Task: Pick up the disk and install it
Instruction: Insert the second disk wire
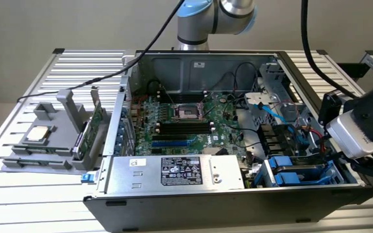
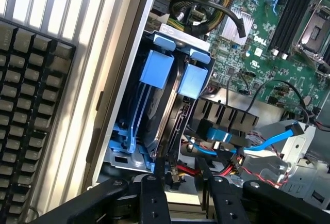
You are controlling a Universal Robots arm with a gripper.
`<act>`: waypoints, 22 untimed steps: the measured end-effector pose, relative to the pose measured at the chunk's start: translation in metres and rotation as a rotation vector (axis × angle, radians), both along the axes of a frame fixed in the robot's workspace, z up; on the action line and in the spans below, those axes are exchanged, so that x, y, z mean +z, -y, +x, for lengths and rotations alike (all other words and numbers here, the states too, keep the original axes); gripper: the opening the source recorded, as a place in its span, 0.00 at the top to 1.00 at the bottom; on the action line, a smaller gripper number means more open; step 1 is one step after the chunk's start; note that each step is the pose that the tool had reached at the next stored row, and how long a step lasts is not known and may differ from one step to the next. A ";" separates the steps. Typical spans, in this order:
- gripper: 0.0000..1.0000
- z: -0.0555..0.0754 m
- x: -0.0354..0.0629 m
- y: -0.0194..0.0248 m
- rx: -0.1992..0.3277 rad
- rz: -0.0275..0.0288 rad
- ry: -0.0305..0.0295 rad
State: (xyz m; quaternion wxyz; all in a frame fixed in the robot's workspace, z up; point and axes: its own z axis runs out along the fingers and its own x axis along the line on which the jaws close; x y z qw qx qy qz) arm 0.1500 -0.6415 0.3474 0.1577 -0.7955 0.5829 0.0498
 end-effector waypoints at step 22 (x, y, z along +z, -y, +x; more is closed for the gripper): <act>0.63 0.002 -0.0012 0.0034 0.126 0.0003 0.0006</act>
